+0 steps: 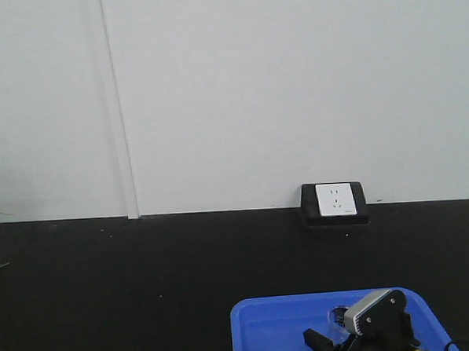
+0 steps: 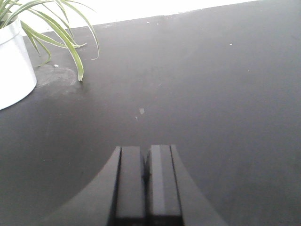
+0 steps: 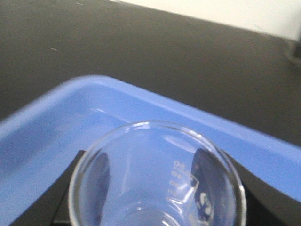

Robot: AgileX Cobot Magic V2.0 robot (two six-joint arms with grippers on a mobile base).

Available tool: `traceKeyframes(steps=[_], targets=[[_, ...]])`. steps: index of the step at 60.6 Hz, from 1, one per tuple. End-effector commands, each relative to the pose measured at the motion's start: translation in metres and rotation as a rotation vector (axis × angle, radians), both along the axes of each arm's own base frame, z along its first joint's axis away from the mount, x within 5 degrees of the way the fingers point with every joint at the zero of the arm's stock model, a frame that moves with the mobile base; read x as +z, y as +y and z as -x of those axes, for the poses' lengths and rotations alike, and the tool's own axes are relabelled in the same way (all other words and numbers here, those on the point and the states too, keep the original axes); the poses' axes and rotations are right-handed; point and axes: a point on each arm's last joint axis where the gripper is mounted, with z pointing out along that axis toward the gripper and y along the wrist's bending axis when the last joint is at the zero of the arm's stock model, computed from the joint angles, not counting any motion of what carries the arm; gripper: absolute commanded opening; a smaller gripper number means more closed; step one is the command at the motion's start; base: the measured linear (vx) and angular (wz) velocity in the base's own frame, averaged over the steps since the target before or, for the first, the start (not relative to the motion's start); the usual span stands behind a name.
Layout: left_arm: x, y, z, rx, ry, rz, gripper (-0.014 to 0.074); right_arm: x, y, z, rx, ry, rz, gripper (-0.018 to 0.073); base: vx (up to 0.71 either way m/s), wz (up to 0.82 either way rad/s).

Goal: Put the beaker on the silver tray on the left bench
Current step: 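Close the right gripper on the beaker and lift it up, then hold the beaker in the right gripper while backing away from the bench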

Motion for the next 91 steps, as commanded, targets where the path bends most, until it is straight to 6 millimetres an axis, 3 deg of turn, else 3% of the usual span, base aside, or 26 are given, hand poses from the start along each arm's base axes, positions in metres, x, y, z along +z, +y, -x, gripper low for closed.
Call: traceKeyframes(steps=[1,26,41,51,91], targets=[[0.0,-0.001,-0.002,-0.009,-0.063,0.003,0.0001,0.042,0.006,0.002,0.064,-0.102,-0.062,-0.0015,0.0,0.0],[0.0,-0.001,-0.002,-0.009,-0.063,0.002,0.0001,0.138,0.01,0.039,0.076,-0.156,-0.097,-0.0015,0.0,0.0],[0.0,-0.001,-0.002,-0.009,-0.062,0.002,0.0001,0.189,0.044,0.064,0.1,-0.203,-0.053,-0.0015,0.0,0.0],[0.0,-0.001,-0.002,-0.009,-0.062,0.002,0.0001,0.193,0.058,0.073,0.158,-0.212,-0.056,-0.0015,0.0,0.0],[0.0,-0.001,-0.002,-0.009,-0.064,0.001,0.0001,0.194,0.058,0.074,0.166,-0.22,-0.065,-0.0011,0.0,0.0]])
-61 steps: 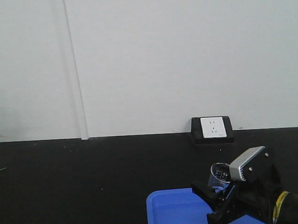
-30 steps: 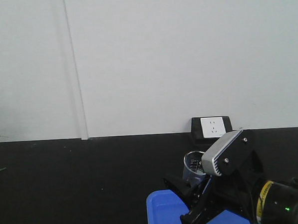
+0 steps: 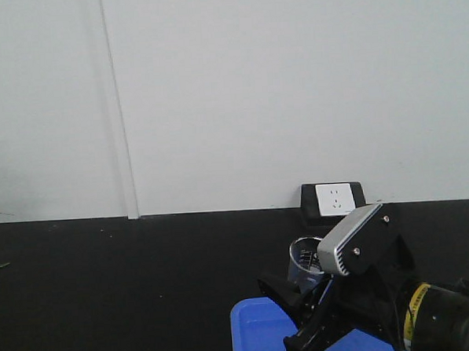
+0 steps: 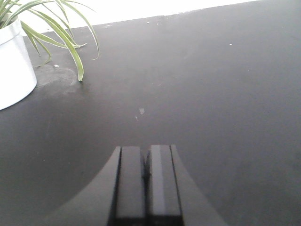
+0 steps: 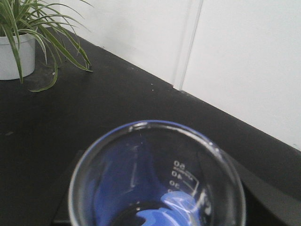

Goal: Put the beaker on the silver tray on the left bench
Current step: 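Hold the beaker in the right gripper while backing away from the bench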

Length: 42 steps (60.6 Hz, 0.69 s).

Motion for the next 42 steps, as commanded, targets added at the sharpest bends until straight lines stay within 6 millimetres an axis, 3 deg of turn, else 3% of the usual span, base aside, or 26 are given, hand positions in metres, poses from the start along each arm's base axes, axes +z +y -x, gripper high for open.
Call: traceKeyframes(steps=[1,42], targets=[[0.0003,-0.0007,-0.0017,-0.009,-0.064,0.001,0.0001,0.0245,0.0019,0.0033,0.03,-0.08,-0.077,-0.0011,0.0,0.0],[0.0003,-0.0007,-0.0017,-0.009,-0.064,0.001,0.0001,0.0245,0.0019,0.0033,0.03,-0.08,-0.077,-0.0011,-0.06,0.0]])
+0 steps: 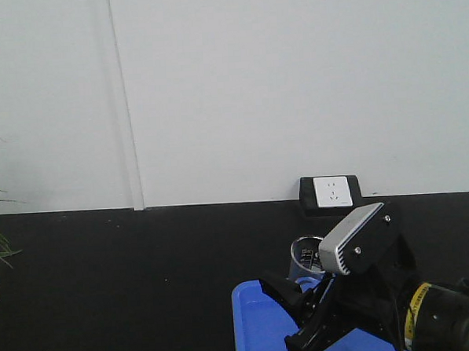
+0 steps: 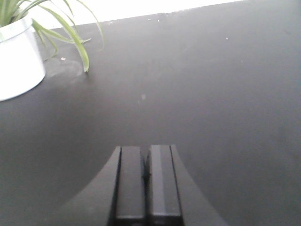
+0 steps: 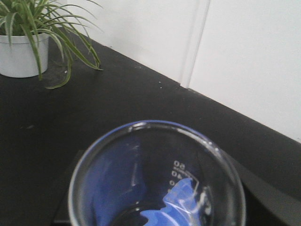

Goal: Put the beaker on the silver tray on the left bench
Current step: 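Hold the beaker in the right gripper while backing away from the bench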

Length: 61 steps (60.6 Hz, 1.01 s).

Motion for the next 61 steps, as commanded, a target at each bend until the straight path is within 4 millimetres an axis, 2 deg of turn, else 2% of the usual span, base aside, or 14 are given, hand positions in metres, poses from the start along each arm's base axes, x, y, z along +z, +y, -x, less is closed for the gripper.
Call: traceKeyframes(steps=[1,61], targets=[[0.0003,-0.0007,-0.0017,-0.009,-0.064,0.001,0.0001,0.0245,0.0019,0.0033,0.03,-0.08,-0.077,-0.0011,-0.2,0.03],[0.0003,-0.0007,-0.0017,-0.009,-0.064,0.001,0.0001,0.0245,0.0019,0.0033,0.03,-0.08,-0.077,-0.0011,-0.32,0.01]])
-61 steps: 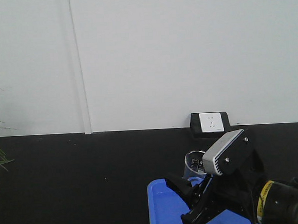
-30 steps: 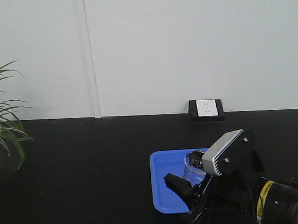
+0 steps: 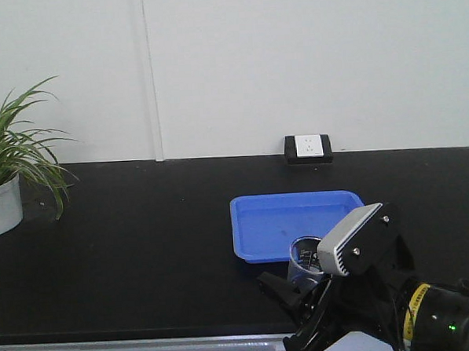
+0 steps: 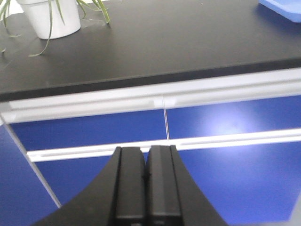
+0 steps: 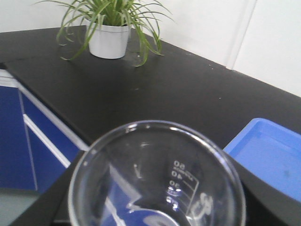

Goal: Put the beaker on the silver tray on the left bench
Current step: 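Hold the beaker in the right gripper while backing away from the bench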

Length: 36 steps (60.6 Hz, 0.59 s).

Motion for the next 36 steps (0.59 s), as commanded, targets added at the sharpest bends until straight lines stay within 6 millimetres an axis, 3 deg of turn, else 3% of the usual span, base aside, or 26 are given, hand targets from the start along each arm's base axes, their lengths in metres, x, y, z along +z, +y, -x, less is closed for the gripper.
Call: traceKeyframes(steps=[1,36], targets=[[0.0003,-0.0007,-0.0017,-0.009,-0.064,0.001,0.0001,0.0246,0.002,0.0033,0.03,-0.08,-0.078,-0.0011,-0.38,-0.03],[0.0003,-0.0007,-0.0017,-0.009,-0.064,0.001,0.0001,0.0246,0.002,0.0033,0.03,-0.08,-0.078,-0.0011,-0.37,-0.05]])
